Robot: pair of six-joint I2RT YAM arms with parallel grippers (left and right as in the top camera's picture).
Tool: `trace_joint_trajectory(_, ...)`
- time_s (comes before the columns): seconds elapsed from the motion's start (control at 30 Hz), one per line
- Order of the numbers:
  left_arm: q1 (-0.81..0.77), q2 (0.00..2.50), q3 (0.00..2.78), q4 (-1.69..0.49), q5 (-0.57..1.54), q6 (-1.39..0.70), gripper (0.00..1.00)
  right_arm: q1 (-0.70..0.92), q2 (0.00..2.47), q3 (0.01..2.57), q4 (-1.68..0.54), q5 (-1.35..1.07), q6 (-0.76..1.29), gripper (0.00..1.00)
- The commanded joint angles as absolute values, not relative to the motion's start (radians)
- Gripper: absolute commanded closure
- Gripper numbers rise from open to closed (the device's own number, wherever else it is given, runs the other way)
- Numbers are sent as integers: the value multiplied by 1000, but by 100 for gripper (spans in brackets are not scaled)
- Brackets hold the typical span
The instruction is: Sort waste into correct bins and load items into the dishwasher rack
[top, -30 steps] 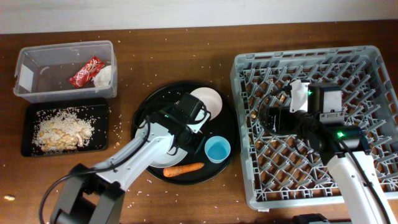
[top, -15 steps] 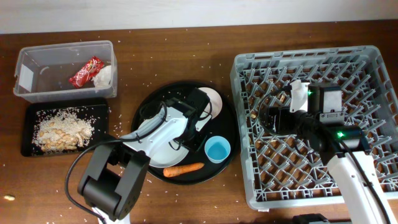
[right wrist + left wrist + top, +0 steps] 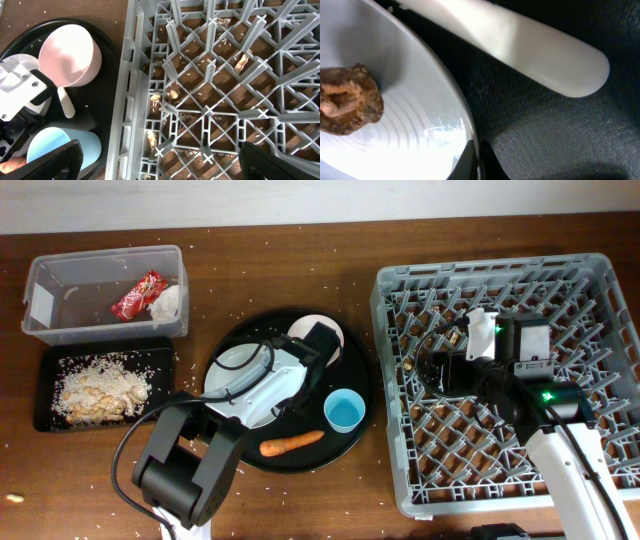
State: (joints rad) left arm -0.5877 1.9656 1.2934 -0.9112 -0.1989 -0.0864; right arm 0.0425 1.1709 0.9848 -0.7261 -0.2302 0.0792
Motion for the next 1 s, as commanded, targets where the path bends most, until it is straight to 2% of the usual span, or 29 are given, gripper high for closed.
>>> trace_joint_trajectory(0.0,-582,1980,1314,-952,-197,-90,99,39,1168,993,-723,-232,85,1)
trace_joint_trajectory(0.3,-536,1979,1682,-1211,-204,-90,100,39,1168,993,-723,-232,85,1)
trace_joint_trajectory(0.67,-179,1840,1763,-1314,-116,-148,99,39,1168,993,-722,-224,85,1)
trace_joint_trajectory(0.97,186,1835,1762,-1333,403,151,99,39,1168,993,-723,-224,85,2)
